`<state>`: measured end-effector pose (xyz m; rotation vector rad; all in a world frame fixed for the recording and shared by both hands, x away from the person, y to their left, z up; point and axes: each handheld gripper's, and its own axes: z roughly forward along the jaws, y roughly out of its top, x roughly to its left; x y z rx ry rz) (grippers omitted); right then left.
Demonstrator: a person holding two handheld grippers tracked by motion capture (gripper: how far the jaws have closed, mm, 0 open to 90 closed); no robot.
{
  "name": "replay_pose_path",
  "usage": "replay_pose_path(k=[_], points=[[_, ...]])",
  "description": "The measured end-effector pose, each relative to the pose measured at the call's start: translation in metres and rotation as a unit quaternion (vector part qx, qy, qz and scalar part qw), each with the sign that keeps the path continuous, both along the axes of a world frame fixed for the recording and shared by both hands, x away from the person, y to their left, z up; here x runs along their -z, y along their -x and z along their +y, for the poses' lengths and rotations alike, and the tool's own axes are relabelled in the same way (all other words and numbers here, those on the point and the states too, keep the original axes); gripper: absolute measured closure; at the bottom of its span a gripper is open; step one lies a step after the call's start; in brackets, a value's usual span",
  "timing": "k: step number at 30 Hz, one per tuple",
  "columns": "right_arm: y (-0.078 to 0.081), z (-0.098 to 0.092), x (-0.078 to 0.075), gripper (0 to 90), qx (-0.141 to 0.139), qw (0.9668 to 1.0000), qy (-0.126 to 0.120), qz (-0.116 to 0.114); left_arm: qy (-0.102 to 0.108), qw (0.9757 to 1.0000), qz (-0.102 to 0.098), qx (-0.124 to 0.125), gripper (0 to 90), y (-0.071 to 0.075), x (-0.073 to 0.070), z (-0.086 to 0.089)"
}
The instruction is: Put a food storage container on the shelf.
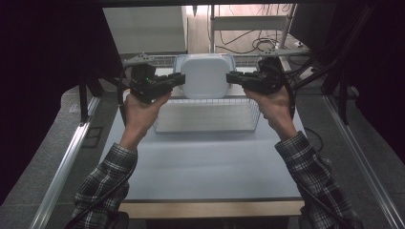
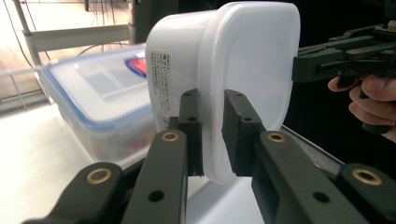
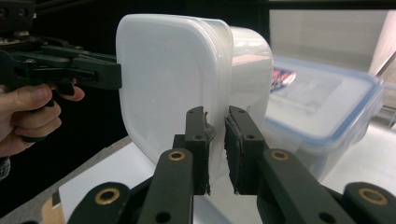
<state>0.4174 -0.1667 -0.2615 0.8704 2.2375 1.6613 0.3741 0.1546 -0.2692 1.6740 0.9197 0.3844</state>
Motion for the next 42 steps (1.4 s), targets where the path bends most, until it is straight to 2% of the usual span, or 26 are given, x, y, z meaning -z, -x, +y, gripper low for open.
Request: replay_pose_path(k=[6, 12, 19, 20, 23, 25, 33, 37, 39, 42], points=[[-0.013, 0.005, -0.017, 78.9, 0.01, 0.9999, 0.002, -0.006, -0.004, 1.0, -0.001, -0.002, 78.7, -0.014, -0.016, 0.002], [-0.027, 0.009, -0.022, 78.2, 0.026, 0.9996, 0.002, -0.004, -0.015, 0.9999, 0.008, -0.005, 78.7, -0.03, -0.024, 0.001], [-0.043, 0.012, -0.02, 77.1, 0.044, 0.999, 0.01, 0.0, -0.012, 0.9996, 0.023, -0.014, 78.1, -0.048, -0.018, -0.001], [-0.045, 0.013, -0.019, 76.8, 0.047, 0.9988, 0.013, 0.001, -0.008, 0.9996, 0.024, -0.014, 77.9, -0.049, -0.017, -0.001], [-0.049, 0.013, -0.019, 75.8, 0.051, 0.9987, 0.003, 0.001, 0.0, 0.9997, 0.024, -0.011, 77.4, -0.054, -0.017, -0.001], [-0.05, 0.014, -0.019, 73.5, 0.056, 0.9984, 0.005, 0.002, -0.001, 0.9997, 0.021, -0.011, 76.2, -0.056, -0.017, -0.002], [-0.055, 0.02, -0.019, 68.2, 0.059, 0.9982, 0.009, -0.002, -0.007, 0.9996, 0.016, -0.024, 65.7, -0.067, -0.012, -0.005], [-0.06, 0.022, -0.018, 66.5, 0.061, 0.9981, 0.013, 0.001, -0.024, 0.9991, 0.011, -0.033, 60.2, -0.072, -0.009, -0.009], [-0.063, 0.022, -0.017, 63.4, 0.063, 0.9979, 0.015, 0.005, -0.021, 0.9991, 0.014, -0.035, 58.6, -0.075, -0.007, -0.01], [-0.068, 0.02, -0.016, 62.1, 0.06, 0.998, 0.004, 0.018, -0.014, 0.9992, 0.017, -0.033, 55.5, -0.078, -0.007, -0.009]])
